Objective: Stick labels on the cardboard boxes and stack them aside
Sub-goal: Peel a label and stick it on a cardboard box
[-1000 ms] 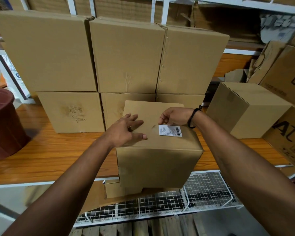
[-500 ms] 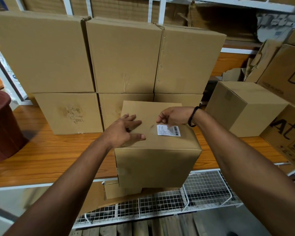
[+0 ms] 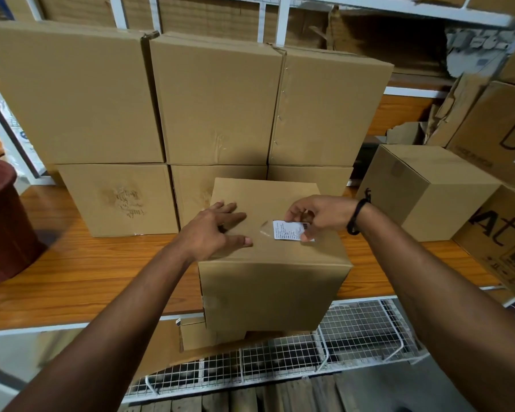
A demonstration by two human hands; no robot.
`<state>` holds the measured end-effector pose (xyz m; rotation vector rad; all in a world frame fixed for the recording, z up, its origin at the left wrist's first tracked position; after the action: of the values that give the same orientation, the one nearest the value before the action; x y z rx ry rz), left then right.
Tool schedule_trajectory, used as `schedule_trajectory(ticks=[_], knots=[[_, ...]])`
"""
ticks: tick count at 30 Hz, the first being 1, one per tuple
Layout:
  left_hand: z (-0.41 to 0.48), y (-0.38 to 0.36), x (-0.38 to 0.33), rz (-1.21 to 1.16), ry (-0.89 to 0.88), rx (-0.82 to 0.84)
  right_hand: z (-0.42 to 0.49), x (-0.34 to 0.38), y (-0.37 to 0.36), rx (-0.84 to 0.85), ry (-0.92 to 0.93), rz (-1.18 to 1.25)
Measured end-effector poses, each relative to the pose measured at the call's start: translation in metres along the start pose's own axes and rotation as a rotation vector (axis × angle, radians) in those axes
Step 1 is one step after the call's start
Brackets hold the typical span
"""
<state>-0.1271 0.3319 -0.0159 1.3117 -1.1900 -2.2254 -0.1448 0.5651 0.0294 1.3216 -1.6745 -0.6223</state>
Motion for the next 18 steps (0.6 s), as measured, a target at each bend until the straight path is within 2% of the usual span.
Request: schedule_trajectory(ticks=[9,18], knots=[[-0.002,0.000,-0.001,-0.009,0.008,-0.008,0.006,0.006,0.000,0.018,-0.016,0.125],[-0.002,0.000,0.001,-0.036,0.008,-0.016,0.010,-0.016,0.016,-0.033,0.034,0.390]])
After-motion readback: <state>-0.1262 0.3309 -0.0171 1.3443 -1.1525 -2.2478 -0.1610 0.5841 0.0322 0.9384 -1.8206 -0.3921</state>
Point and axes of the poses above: each hand's wrist, its own z-axis towards the middle knuckle, its own y-axis out of the back of the hand, x = y × z, the point moved 5 cm from there along z, towards the middle knuckle, and after that the axes turned 15 degrees about -y, right-handed, at the moved point
